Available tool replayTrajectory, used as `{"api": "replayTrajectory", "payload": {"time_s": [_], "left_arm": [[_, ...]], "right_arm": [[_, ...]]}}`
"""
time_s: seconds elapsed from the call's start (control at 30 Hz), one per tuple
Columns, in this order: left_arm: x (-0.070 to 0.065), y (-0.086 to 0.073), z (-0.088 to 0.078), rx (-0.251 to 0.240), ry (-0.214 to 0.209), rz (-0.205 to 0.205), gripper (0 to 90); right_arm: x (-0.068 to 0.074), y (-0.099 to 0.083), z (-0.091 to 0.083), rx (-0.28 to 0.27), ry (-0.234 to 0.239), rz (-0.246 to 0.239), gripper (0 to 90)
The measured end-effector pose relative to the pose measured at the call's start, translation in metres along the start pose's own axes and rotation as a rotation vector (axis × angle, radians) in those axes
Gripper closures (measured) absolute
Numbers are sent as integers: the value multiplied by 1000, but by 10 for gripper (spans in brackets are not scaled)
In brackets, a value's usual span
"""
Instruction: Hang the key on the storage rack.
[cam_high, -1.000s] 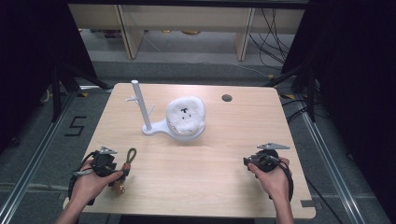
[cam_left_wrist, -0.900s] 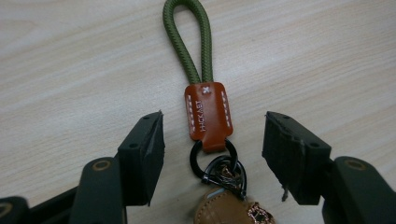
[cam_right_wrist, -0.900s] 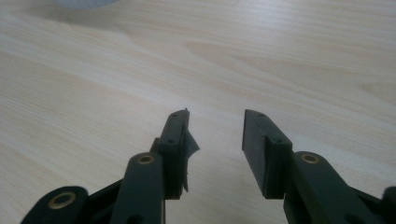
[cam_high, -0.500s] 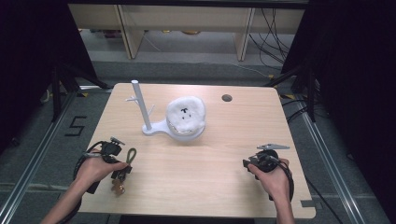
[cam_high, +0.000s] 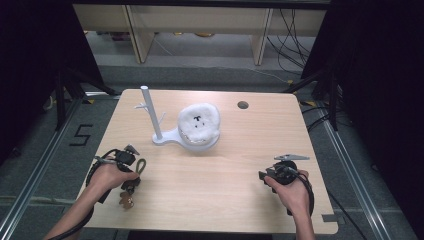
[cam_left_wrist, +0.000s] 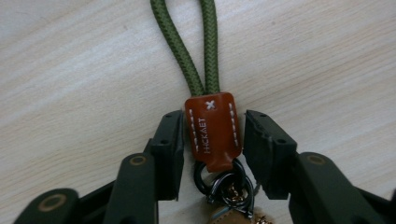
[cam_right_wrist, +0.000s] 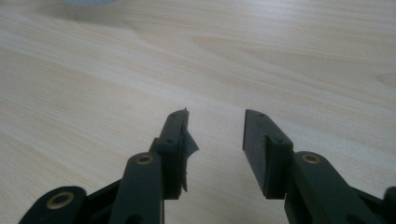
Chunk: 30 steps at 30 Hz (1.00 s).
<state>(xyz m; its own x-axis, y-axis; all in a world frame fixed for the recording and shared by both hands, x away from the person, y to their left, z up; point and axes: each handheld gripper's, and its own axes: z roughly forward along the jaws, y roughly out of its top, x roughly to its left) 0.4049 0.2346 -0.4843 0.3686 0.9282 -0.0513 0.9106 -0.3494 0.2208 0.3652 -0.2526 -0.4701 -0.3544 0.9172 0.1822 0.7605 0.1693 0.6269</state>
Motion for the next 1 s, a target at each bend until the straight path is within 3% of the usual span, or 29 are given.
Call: {"api": "replayTrajectory", "payload": {"time_s": [0.03, 0.07, 0.17, 0.2, 0.23, 0.33, 0.43, 0.47, 0.53, 0.57, 0.63, 0.67, 0.83, 0.9, 0.93, 1.0], "left_arm": [[3, 1, 0, -7, 32, 65, 601], [1, 0, 0, -3, 40, 67, 606], [-3, -3, 0, -28, 28, 67, 644], [-4, -5, 1, -37, 4, 50, 656], [-5, -6, 0, -44, 17, 43, 660], [-4, -10, -1, -64, 2, 24, 672], [-3, -12, 0, -85, -10, 25, 677], [0, -11, -2, -74, -7, 57, 677], [1, -14, -2, -86, -16, 58, 679], [3, -15, -3, -87, -15, 78, 679], [4, -17, -3, -100, -34, 57, 680], [5, -19, -3, -106, -43, 58, 681], [7, -28, -5, -165, -73, 19, 681], [8, -32, -8, -193, -71, 38, 682], [10, -33, -8, -215, -69, 64, 682], [8, -38, -9, -263, -86, 44, 682]], "right_arm": [[0, 0, 0, 0, 1, 0, 613], [0, 0, 0, -6, 6, -10, 613], [-4, 0, 0, -8, -10, -47, 612], [-2, 0, -1, -6, -23, -41, 611], [1, 0, 0, -18, 1, -1, 610], [1, 0, -1, -24, 12, -1, 608], [2, 0, -3, -16, 12, -14, 608], [2, 0, -2, -16, 6, -15, 608], [2, 0, -1, -18, 5, -12, 608], [2, -1, -1, -19, 8, -10, 609], [3, -1, -1, -9, 1, 24, 608], [2, -1, -1, -10, -7, 7, 609], [1, -2, 1, -20, 5, -1, 607], [1, -2, 1, -27, 6, -4, 608], [3, -2, 0, -12, 9, 21, 608], [2, -3, -1, -16, 28, 21, 608]]}}
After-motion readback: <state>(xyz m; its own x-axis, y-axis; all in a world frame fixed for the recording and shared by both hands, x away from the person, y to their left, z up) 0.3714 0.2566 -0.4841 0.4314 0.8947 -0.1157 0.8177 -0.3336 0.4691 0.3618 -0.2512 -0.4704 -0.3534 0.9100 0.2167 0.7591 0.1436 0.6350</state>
